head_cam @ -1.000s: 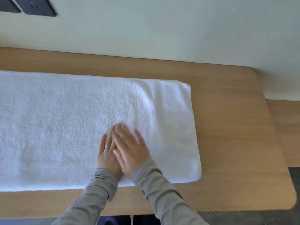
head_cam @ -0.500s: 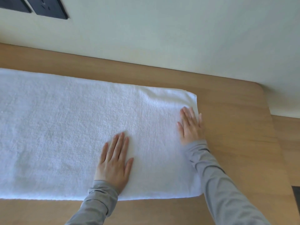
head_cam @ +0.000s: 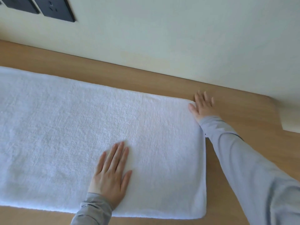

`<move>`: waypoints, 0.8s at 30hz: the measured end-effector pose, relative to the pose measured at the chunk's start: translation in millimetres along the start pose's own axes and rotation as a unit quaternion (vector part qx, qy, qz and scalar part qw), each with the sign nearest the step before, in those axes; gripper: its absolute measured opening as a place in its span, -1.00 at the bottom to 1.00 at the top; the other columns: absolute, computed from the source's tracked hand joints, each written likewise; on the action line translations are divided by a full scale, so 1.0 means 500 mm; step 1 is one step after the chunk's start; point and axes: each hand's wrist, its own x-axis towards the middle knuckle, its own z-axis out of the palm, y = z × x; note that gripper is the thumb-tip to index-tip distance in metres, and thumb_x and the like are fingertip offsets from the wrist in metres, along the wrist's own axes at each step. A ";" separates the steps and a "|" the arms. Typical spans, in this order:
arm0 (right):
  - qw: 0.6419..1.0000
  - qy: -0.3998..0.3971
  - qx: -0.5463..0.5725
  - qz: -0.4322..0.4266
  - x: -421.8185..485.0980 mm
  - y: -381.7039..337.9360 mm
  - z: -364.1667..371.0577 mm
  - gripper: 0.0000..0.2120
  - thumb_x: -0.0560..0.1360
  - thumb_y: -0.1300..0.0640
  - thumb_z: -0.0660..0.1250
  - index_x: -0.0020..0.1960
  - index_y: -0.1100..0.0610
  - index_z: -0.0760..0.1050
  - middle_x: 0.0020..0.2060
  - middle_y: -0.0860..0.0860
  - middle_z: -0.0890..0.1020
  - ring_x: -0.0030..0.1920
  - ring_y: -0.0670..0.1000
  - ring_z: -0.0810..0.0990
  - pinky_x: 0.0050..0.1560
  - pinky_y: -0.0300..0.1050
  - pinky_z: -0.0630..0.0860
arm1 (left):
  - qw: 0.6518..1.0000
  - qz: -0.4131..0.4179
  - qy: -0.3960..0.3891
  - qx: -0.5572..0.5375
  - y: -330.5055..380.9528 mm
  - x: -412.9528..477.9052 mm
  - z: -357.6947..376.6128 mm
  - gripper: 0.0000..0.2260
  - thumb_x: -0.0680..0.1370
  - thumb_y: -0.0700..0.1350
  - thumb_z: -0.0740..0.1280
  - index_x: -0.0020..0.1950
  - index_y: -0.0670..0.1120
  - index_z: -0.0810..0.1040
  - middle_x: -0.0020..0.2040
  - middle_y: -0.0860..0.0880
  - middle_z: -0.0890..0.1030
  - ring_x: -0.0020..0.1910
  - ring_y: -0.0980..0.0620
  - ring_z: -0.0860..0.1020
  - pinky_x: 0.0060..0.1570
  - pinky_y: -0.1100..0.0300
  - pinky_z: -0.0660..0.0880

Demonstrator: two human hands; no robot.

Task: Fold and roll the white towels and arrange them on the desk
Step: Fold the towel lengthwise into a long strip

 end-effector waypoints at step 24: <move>0.961 0.189 0.071 -0.190 -0.195 -0.285 0.057 -0.52 0.57 0.05 0.00 0.41 0.22 0.32 0.43 0.11 0.34 0.46 0.12 0.25 0.42 0.26 0.10 | 1.000 -0.010 0.000 0.022 0.003 -0.003 0.003 -0.45 0.59 0.12 -0.07 0.53 -0.13 0.13 0.54 -0.08 0.13 0.51 -0.05 0.12 0.43 -0.09 0.12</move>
